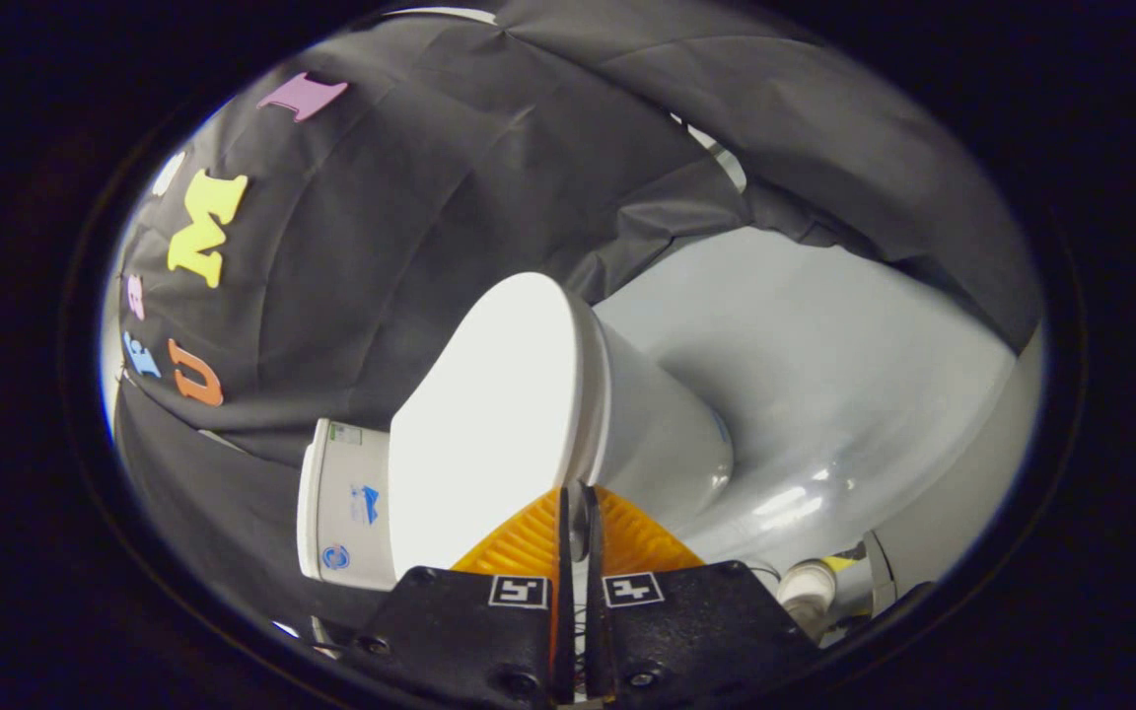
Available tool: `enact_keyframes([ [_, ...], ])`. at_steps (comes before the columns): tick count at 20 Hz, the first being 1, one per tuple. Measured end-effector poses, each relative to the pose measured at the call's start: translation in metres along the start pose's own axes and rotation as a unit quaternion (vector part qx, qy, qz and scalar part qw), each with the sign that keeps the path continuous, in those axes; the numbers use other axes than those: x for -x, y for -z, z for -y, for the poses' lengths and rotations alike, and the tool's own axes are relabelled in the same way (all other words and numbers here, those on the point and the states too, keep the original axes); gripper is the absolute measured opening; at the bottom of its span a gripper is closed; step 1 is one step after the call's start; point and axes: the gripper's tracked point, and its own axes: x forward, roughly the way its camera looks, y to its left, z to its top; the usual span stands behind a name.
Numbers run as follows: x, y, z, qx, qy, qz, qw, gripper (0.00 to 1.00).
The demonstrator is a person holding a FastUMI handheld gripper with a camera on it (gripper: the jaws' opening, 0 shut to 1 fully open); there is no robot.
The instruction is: Open the toilet lid.
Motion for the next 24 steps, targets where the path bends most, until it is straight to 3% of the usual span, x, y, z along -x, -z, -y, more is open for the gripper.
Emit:
enact_keyframes([
  [24,0.051,-0.010,-0.088,0.037,-0.071,0.020,0.997,0.05],
])
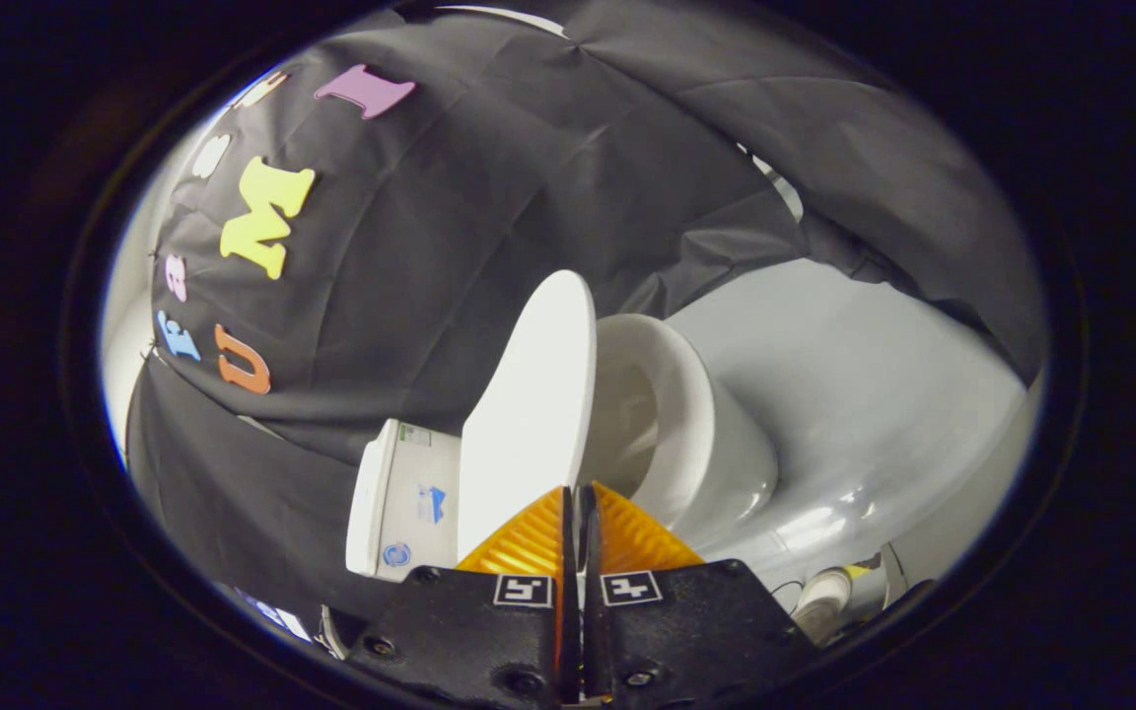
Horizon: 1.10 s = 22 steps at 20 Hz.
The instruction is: Open the toilet lid.
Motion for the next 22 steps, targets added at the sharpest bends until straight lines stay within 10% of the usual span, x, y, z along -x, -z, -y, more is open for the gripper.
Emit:
enact_keyframes([
  [22,0.032,-0.004,-0.111,0.064,-0.013,0.014,0.998,0.05],
])
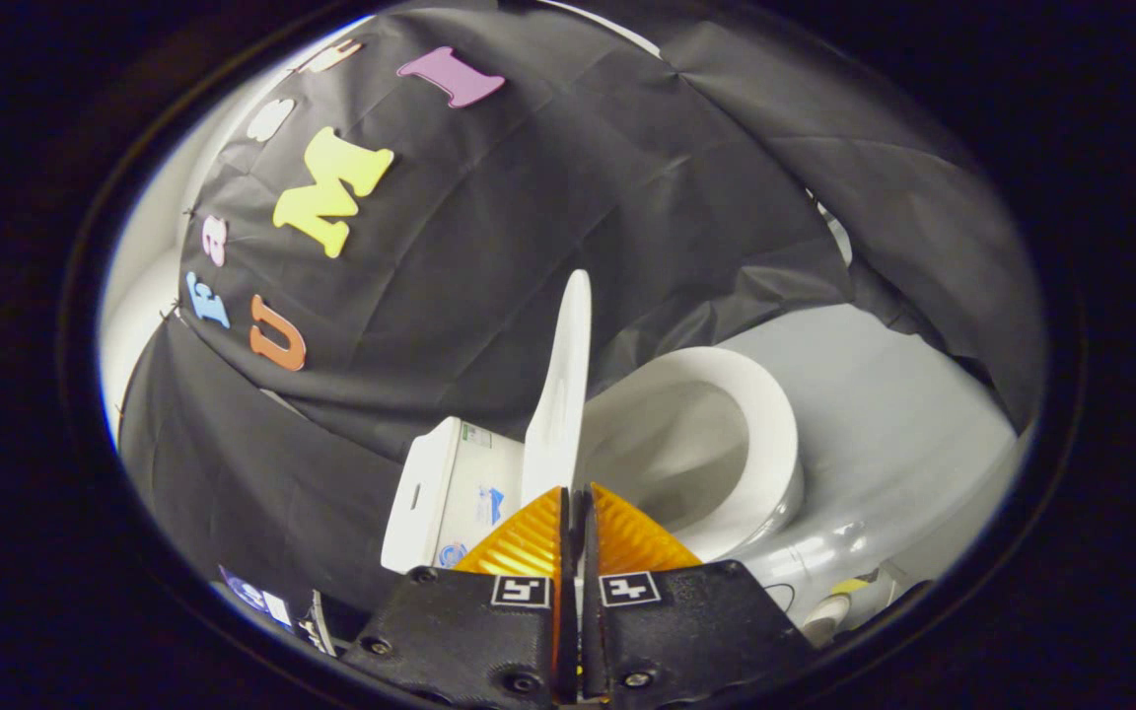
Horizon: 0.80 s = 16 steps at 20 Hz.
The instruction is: Open the toilet lid.
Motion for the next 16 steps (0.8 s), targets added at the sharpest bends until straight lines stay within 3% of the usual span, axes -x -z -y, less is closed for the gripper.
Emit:
enact_keyframes([
  [9,0.007,-0.001,-0.037,0.038,0.004,0.004,0.999,0.08],
  [16,0.006,0.002,-0.094,0.073,0.016,0.014,0.997,0.10],
])
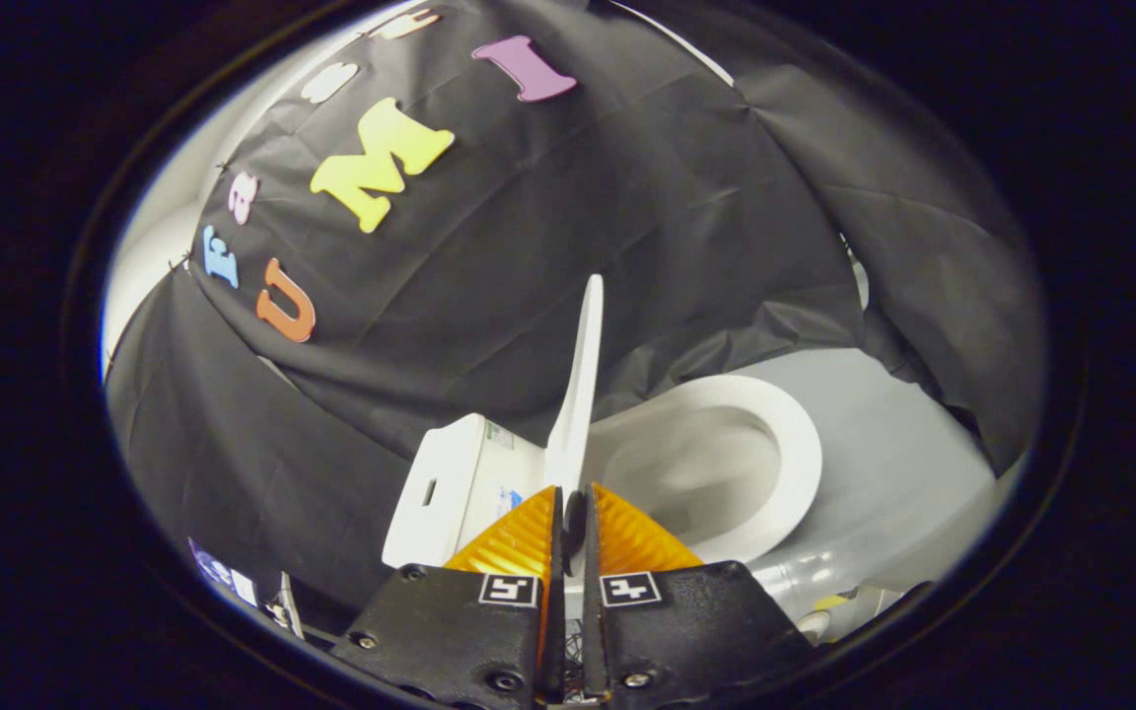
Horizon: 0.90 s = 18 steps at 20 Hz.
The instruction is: Open the toilet lid.
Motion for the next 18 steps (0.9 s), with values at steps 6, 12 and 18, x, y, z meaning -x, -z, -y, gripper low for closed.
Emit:
enact_keyframes([
  [6,-0.002,0.002,-0.038,0.067,0.021,-0.001,0.998,0.10],
  [12,-0.005,0.006,-0.078,0.094,0.015,0.001,0.995,0.10],
  [18,-0.014,0.015,-0.124,0.146,0.026,-0.005,0.989,0.10],
])
